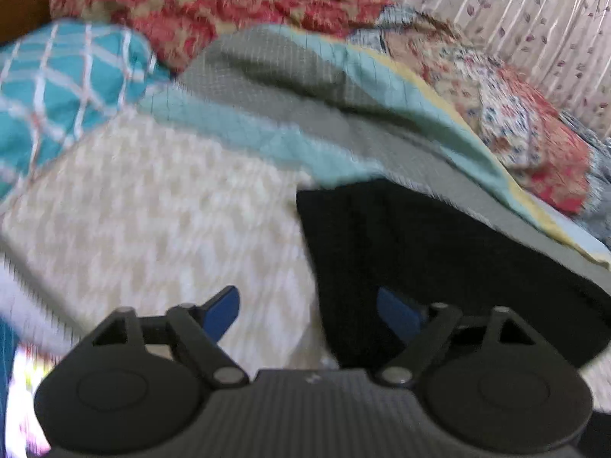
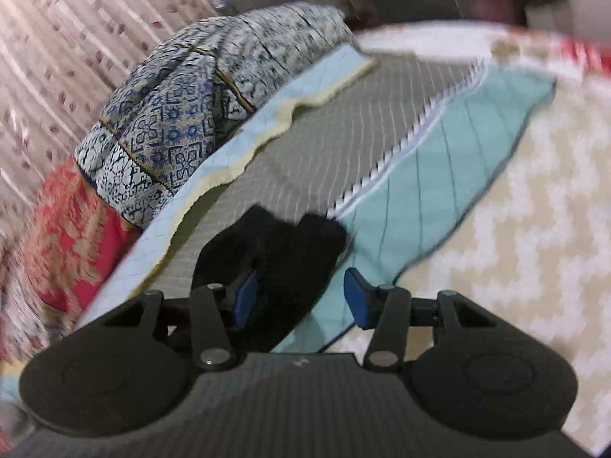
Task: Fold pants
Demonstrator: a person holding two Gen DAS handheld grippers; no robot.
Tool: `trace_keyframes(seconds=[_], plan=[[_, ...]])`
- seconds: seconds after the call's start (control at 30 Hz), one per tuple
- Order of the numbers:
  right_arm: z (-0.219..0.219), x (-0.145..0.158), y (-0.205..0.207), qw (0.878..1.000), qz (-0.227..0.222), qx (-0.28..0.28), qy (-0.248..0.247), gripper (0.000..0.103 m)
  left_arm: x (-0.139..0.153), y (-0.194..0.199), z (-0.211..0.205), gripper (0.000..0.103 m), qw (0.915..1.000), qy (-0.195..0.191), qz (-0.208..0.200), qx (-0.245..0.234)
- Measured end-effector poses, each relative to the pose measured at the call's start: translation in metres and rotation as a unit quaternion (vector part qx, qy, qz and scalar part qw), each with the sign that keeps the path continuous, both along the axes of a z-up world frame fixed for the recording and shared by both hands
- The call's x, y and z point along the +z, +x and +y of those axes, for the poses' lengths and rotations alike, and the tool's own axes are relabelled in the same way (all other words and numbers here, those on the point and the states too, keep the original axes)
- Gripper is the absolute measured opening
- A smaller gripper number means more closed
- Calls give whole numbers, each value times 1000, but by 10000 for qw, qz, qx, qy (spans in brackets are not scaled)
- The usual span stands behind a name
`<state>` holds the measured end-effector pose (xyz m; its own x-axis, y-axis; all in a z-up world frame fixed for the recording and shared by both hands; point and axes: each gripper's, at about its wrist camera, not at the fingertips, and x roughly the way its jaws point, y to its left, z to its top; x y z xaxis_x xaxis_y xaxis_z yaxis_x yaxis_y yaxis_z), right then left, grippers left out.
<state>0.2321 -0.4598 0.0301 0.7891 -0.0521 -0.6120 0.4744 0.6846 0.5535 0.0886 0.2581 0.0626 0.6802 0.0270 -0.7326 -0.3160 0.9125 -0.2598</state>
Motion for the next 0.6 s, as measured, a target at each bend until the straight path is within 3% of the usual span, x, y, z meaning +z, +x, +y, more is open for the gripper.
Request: trace_keyframes(seconds=[0.07, 0.1, 0.13, 0.17, 0.2, 0.3, 0.4, 0.43, 0.47, 0.5, 0.53, 0.6], plan=[[1, -9, 5, 9996, 83, -149, 228, 54, -9, -20, -3, 85, 9991, -363, 212, -83], [1, -13, 10, 9991, 66, -201, 360, 48, -12, -28, -4, 86, 9982, -531, 250, -87], [3, -15, 14, 9989, 40, -223, 403, 37, -16, -35, -5, 86, 9970, -709, 306, -94], [3, -14, 17, 9987, 85, -183, 458, 6, -19, -39, -6, 85, 9962, -788, 349, -92], [4, -9, 20, 9983, 74, -193, 544, 7, -21, -42, -9, 84, 9962, -790, 367, -58], [8, 28, 24, 9956, -654, -84, 664, 6, -22, -45, -10, 82, 9960, -846, 302, -22], [18, 76, 61, 9943, -978, -8, 417, 8, -20, -45, -14, 82, 9961, -866, 162, -13], [22, 84, 76, 9948, -977, 49, 284, 12, -20, -42, -16, 82, 9963, -842, 153, -7], [26, 90, 92, 9957, -910, 181, 53, 26, -20, -40, -17, 82, 9964, -832, 166, -6], [30, 93, 106, 9964, -739, 339, -240, 51, -21, -42, -21, 82, 9965, -823, 173, -3], [35, 94, 114, 9968, -522, 230, -562, 53, -20, -43, -23, 82, 9966, -814, 155, -32], [33, 88, 106, 9955, -647, 66, -694, 52, -17, -47, -27, 83, 9971, -735, 104, -145]])
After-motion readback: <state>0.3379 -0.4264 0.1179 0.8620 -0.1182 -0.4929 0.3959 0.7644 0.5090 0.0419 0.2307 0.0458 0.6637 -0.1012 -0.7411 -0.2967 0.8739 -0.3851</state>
